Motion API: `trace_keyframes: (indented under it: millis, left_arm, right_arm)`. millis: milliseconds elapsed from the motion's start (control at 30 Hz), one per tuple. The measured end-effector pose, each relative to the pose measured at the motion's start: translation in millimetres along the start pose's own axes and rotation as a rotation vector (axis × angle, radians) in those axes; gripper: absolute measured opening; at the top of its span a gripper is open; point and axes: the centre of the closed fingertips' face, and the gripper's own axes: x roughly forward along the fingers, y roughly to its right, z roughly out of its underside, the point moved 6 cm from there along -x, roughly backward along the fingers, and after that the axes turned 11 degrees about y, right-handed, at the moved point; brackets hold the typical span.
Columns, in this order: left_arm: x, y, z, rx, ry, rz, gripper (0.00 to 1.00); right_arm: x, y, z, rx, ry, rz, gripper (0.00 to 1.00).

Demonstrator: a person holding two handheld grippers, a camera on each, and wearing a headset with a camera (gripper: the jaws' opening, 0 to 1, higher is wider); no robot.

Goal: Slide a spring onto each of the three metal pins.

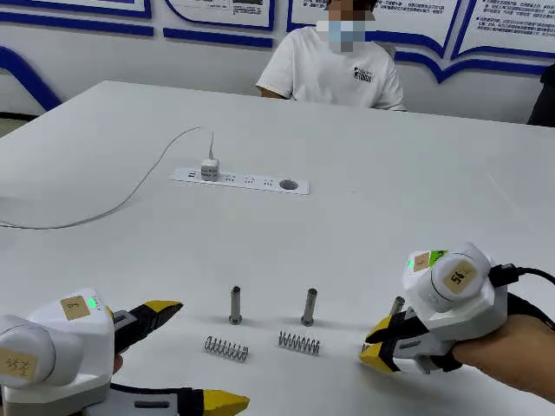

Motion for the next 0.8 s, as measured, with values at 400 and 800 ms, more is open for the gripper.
trace_keyframes:
  millis: [400,800]
  left_arm:
    - [-1.3,-0.1,1.5,-0.006,-0.001,-0.003,0.93]
    - [-1.2,0.3,1.8,-0.008,0.000,-0.004,0.92]
  right_arm:
    - [5.5,1.7,4.2,-0.011,-0.027,-0.019,0.13]
    - [2.1,1.5,-0.1,0.000,-0.005,-0.011,0.12]
